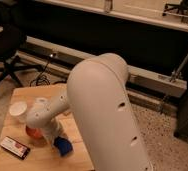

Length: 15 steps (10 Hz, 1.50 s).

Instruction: Wipe the white sponge on the table

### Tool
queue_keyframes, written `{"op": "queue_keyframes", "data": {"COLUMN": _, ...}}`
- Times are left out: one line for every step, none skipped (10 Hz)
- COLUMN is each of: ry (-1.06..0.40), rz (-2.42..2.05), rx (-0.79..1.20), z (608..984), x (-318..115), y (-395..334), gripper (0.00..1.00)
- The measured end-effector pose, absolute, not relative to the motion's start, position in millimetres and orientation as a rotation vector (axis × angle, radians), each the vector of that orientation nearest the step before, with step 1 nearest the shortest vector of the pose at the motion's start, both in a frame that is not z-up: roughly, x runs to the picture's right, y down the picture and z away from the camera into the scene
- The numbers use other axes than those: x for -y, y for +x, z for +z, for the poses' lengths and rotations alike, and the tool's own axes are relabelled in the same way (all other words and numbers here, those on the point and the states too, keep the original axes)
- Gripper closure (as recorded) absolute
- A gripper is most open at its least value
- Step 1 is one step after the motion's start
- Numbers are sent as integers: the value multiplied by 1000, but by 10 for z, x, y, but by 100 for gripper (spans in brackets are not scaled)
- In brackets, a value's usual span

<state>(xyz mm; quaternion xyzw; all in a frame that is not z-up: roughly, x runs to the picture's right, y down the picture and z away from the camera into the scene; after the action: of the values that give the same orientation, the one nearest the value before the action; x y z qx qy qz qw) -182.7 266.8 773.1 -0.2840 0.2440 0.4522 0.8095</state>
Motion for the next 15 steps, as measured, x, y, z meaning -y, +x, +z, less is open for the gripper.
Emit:
{"op": "queue_keyframes", "data": {"ry": -606, "rz": 972, "rx": -521, "z": 7774, "x": -2616, "y": -1811, "gripper": 46}}
{"op": "queue_keyframes", "data": {"ry": -605, "rz": 976, "rx": -521, "z": 7825, "x": -2560, "y": -1794, "gripper": 46}}
{"op": "queue_keyframes", "data": {"ry": -602, "rz": 980, "rx": -520, "z": 7871, "x": -2500, "y": -1773, "gripper": 46}}
{"op": "queue_keyframes", "data": {"ry": -597, "rz": 987, "rx": -520, "z": 7910, "x": -2440, "y": -1747, "gripper": 46}}
{"op": "queue_keyframes", "data": {"ry": -593, "rz": 998, "rx": -519, "z": 7953, "x": -2360, "y": -1704, "gripper": 46}}
{"op": "queue_keyframes", "data": {"ry": -589, "rz": 1008, "rx": -520, "z": 7979, "x": -2309, "y": -1659, "gripper": 46}}
{"op": "queue_keyframes", "data": {"ry": -587, "rz": 1022, "rx": -524, "z": 8015, "x": -2253, "y": -1594, "gripper": 46}}
{"op": "queue_keyframes", "data": {"ry": -587, "rz": 1034, "rx": -528, "z": 8047, "x": -2212, "y": -1535, "gripper": 46}}
{"op": "queue_keyframes", "data": {"ry": -587, "rz": 1047, "rx": -535, "z": 8083, "x": -2180, "y": -1469, "gripper": 46}}
{"op": "queue_keyframes", "data": {"ry": -588, "rz": 1063, "rx": -545, "z": 8126, "x": -2151, "y": -1392, "gripper": 46}}
{"op": "queue_keyframes", "data": {"ry": -588, "rz": 1075, "rx": -553, "z": 8157, "x": -2132, "y": -1325, "gripper": 46}}
{"op": "queue_keyframes", "data": {"ry": -588, "rz": 1091, "rx": -563, "z": 8191, "x": -2109, "y": -1241, "gripper": 46}}
{"op": "queue_keyframes", "data": {"ry": -588, "rz": 1108, "rx": -575, "z": 8226, "x": -2094, "y": -1143, "gripper": 46}}
{"op": "queue_keyframes", "data": {"ry": -588, "rz": 1126, "rx": -587, "z": 8254, "x": -2083, "y": -1043, "gripper": 46}}
{"op": "queue_keyframes", "data": {"ry": -588, "rz": 1148, "rx": -601, "z": 8283, "x": -2081, "y": -914, "gripper": 46}}
